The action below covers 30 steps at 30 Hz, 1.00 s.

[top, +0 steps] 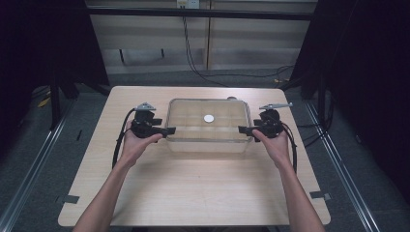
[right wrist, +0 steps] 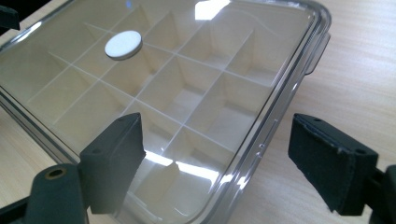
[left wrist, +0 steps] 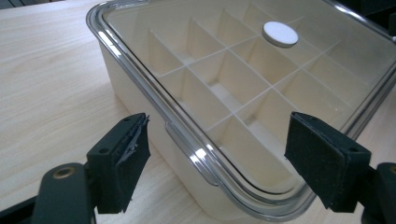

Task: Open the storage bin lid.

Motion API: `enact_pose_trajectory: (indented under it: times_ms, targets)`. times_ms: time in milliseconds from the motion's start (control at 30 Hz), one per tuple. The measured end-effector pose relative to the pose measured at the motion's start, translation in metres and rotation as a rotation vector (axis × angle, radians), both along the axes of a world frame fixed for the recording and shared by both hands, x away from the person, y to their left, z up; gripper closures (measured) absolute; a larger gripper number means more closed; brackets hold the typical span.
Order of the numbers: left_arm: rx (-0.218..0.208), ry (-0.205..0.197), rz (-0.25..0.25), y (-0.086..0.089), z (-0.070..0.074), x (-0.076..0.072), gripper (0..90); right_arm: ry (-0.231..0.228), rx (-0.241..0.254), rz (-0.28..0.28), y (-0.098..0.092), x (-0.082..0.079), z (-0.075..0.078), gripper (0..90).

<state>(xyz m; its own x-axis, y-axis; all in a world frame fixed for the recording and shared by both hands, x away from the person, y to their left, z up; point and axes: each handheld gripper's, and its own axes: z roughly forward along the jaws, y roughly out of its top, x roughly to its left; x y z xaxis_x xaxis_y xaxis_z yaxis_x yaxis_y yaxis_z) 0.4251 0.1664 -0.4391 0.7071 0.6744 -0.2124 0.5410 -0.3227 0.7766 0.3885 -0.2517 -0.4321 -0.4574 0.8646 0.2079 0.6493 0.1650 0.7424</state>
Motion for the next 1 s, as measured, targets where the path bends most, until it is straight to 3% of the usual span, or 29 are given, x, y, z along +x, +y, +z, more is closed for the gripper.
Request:
enact_pose_trajectory:
  times_ms: [67, 333, 433, 500, 667, 767, 1000]
  targets:
    - [-0.001, 0.002, 0.007, -0.001, -0.002, 0.001, 21.5, 0.012, 0.0, 0.009, 0.001, 0.003, -0.002, 21.2]
    - [-0.001, 0.031, -0.009, -0.005, -0.008, 0.005, 20.7, 0.042, -0.002, 0.015, 0.006, 0.011, -0.006, 14.3]
    - [-0.018, 0.037, 0.005, -0.008, -0.007, 0.005, 24.1, 0.062, 0.011, 0.009, 0.005, 0.014, -0.007, 13.9]
    - [0.006, 0.033, -0.014, -0.01, -0.007, 0.006, 23.8, 0.071, 0.02, 0.01, 0.004, 0.015, -0.008, 13.9]
    - [0.006, 0.054, -0.013, -0.011, -0.009, 0.008, 21.4, 0.099, 0.023, 0.018, 0.007, 0.017, -0.012, 12.1]
    - [-0.003, 0.066, -0.019, -0.012, -0.011, 0.008, 18.7, 0.077, 0.006, 0.001, 0.012, 0.016, -0.014, 9.3]
    - [-0.004, 0.081, -0.036, -0.013, -0.012, 0.012, 15.1, 0.098, 0.017, 0.005, 0.013, 0.02, -0.014, 8.5]
